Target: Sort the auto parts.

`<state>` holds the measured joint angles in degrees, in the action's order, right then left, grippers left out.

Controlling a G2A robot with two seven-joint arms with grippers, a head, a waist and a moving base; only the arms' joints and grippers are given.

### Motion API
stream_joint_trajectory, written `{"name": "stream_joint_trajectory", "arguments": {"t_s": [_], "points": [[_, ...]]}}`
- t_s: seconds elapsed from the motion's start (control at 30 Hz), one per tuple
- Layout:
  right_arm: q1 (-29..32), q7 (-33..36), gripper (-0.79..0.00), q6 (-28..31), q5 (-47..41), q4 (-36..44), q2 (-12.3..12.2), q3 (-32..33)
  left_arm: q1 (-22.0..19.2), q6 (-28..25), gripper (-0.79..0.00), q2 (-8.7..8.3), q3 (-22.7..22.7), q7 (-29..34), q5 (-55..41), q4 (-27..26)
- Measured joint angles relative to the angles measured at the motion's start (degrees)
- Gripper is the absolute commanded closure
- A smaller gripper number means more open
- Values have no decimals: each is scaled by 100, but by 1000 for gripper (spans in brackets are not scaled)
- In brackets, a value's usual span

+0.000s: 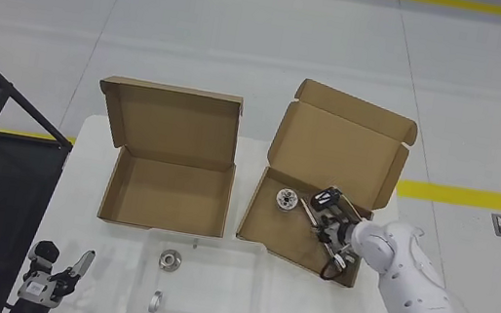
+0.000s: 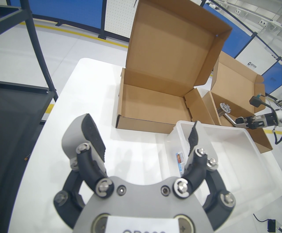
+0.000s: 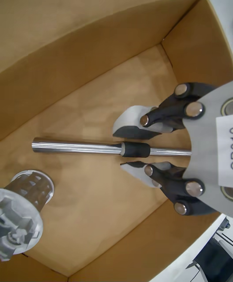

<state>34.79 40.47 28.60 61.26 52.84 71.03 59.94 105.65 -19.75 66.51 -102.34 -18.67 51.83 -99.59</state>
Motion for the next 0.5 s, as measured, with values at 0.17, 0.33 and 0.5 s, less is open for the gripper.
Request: {"name": "stream_joint_trajectory", "arguments": {"t_s": [0.17,0.33,0.5], "points": [[496,-152,-785,278,41,1127,-152,289,0,0,-785,0,0,0,0,0],[1265,-136,-785,522,-64,2832,-291,561,0,0,-785,0,0,0,0,0],[1833,142,-785,658,-69,4415,-321,307,0,0,-785,0,0,0,0,0]]}}
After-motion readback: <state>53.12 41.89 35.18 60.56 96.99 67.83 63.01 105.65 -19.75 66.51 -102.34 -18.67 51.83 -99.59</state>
